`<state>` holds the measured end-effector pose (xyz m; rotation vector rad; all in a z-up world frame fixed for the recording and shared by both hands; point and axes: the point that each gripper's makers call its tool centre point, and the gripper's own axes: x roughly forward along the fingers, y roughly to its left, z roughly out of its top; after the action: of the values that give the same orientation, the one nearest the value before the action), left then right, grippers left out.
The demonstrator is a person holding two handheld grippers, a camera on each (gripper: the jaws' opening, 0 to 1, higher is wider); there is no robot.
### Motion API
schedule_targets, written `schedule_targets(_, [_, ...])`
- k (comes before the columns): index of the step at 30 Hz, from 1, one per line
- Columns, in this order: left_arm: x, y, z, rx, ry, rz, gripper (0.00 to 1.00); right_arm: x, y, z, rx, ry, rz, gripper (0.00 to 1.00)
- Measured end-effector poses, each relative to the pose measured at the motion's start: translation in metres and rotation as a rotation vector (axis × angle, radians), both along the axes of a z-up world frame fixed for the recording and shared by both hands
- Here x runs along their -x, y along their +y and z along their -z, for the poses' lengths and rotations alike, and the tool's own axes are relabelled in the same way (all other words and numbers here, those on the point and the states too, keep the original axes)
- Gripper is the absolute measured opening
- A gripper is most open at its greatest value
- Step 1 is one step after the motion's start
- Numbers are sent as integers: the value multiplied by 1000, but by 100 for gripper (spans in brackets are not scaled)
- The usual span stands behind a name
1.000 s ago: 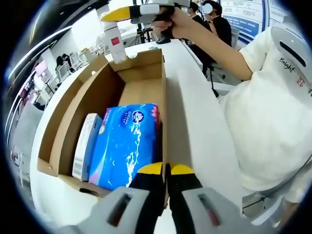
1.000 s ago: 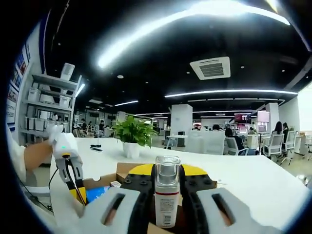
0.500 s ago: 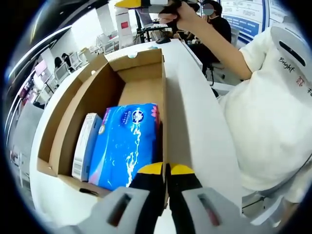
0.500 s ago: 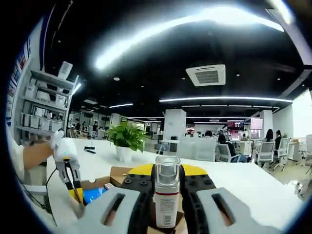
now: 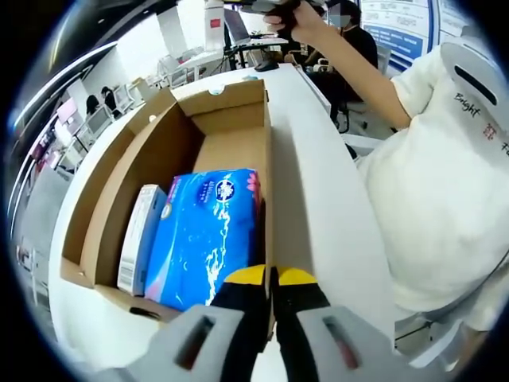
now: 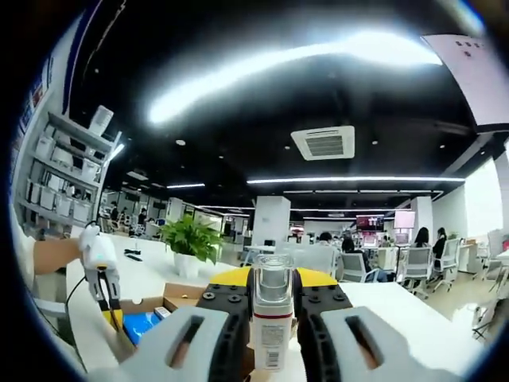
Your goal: Operate the shoe box by opening the lid, removing the specified soft item, and placing it in the target area until the item is outside and the box remains undamaged.
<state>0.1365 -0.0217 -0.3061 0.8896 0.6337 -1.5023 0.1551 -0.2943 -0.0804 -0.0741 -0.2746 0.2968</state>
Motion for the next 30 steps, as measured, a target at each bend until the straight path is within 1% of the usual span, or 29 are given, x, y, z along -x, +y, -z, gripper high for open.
schedule_targets(2, [0,0,0,1,-2,0,1,2,-8,-3,-30,-20,15,18])
schedule_targets(5, [0,0,0,3,-10,9,1,4,-16,-7,-38,-43,37,18])
schedule_targets(9, [0,0,0,-3,2,3,1,4,-17,-8,-31,-51,55,18])
schedule_targets(10, [0,0,0,-3,3,4,1,4,-16,-8,-19,-51,58,18])
schedule_targets(14, [0,0,0,2,-1,6,1,1,-19,-3,17,-34,86,18])
schedule_targets(17, [0,0,-1,6,-5,6,1,-1,-29,3,16,-13,111,18])
schedule_targets(18, [0,0,-1,6,-6,6,1,-1,-36,5,15,-9,132,18])
schedule_targets(19, [0,0,-1,5,-7,6,1,-1,-43,9,8,8,159,18])
schedule_targets(20, [0,0,0,5,-7,6,1,-1,-46,11,9,17,166,18])
schedule_targets(23, [0,0,0,6,-8,11,1,2,-52,13,9,18,164,18])
schedule_targets(25, [1,0,0,8,-17,25,1,5,-56,13,13,12,179,18])
schedule_targets(30, [1,0,0,4,-12,16,1,12,-70,15,30,6,209,18])
